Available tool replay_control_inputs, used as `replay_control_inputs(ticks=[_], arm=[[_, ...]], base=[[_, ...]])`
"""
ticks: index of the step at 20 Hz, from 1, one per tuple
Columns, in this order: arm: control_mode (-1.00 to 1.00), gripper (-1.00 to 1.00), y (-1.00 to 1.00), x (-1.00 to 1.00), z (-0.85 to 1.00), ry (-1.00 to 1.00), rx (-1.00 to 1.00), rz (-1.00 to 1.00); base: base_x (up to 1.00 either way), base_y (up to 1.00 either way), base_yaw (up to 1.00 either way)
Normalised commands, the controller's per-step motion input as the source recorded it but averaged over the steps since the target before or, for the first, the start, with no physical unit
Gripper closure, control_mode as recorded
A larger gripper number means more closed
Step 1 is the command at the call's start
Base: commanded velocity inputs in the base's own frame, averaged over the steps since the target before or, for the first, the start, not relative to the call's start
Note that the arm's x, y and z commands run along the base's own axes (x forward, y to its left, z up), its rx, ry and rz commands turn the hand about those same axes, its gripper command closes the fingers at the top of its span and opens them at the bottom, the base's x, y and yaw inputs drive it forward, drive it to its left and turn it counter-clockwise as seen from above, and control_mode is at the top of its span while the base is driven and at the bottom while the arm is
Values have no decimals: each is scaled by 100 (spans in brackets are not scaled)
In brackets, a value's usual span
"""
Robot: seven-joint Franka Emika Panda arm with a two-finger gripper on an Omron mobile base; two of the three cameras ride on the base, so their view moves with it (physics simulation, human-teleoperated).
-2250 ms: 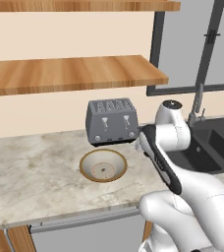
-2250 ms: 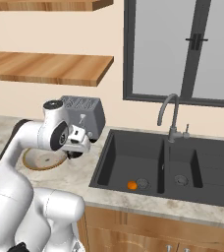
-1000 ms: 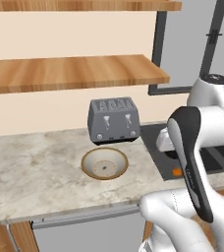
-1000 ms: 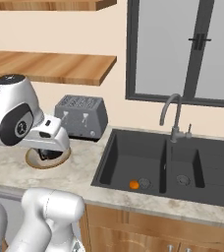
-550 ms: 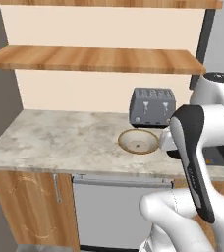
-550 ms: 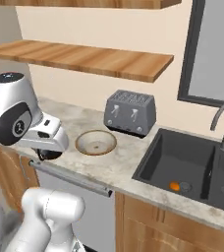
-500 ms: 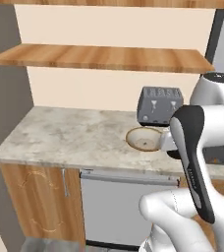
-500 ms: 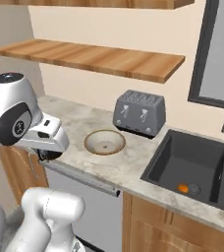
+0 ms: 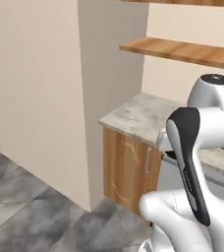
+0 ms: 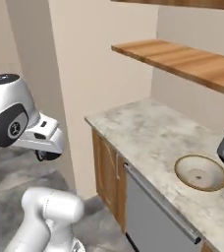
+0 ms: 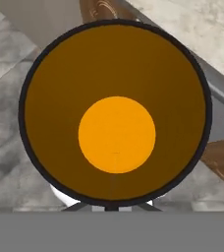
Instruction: Clear the mugs and bowl far away from the sink.
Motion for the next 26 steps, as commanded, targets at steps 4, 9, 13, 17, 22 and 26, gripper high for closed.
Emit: replay_control_inputs(ticks=[4,9,13,17,22,26], arm=[[100,100,0,0,0,0,0,0],[100,100,0,0,0,0,0,0],[100,100,0,0,0,0,0,0],[100,100,0,0,0,0,0,0],[100,100,0,0,0,0,0,0],[100,100,0,0,0,0,0,0]], base=[[0,24,89],[0,27,91],[0,34,93],[0,31,95],[0,23,97],[10,1,97]])
